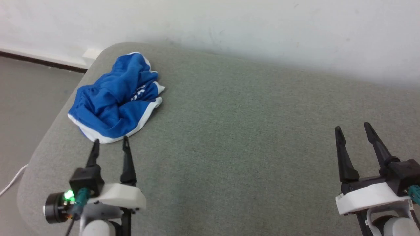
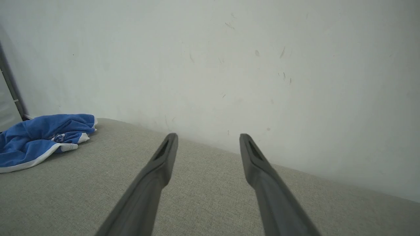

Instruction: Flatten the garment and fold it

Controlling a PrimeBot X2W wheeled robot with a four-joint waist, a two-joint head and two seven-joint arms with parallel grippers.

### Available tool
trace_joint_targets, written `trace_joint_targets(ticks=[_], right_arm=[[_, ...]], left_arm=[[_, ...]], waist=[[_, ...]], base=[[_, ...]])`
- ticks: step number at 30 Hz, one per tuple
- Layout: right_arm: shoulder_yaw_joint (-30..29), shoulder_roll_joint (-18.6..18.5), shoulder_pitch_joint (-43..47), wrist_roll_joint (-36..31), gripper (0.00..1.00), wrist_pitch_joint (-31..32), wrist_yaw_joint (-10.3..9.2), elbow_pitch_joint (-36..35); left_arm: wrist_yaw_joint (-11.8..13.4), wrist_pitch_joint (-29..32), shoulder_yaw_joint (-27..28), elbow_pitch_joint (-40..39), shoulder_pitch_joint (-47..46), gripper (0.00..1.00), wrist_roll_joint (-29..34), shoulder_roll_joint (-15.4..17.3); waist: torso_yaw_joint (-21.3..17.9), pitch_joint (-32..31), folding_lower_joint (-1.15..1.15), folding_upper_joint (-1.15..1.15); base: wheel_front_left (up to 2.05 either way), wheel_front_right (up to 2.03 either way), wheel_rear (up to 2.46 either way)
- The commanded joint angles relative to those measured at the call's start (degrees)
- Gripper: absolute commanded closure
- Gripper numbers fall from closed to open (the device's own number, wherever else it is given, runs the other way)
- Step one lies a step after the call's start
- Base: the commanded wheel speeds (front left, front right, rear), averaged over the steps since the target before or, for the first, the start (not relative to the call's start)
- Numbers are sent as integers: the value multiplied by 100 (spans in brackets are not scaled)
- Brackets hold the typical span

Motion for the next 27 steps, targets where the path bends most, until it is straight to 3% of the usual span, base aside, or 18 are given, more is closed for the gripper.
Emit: trace_joint_targets(ticks=[1, 6, 12, 20, 27], right_arm=[[-37, 13, 34, -47, 0, -67, -6, -71], [-18, 13, -33, -162, 0, -127, -6, -179], [-2, -120, -213, -257, 0, -198, -7, -324], [-42, -371, -420, -334, 0, -294, -8, -557], [25, -583, -714, -391, 0, -378, -9, -764]], left_arm=[[28, -67, 95, 26, -196, 0, -53, -13], [-104, -127, 468, 258, -721, 0, -191, 91], [-349, -118, 640, 955, -1565, 0, -287, 532], [-837, 701, 532, 1981, -2723, 0, -390, 1240], [-1174, 1807, 354, 2874, -3505, 0, -636, 1596]], waist=[[110, 76, -1, 1], [218, 290, -1, 1], [247, 697, -1, 1], [204, 1381, -1, 1], [80, 1932, -1, 1]], base=[[0, 0, 0], [0, 0, 0], [0, 0, 0], [0, 0, 0], [0, 0, 0]])
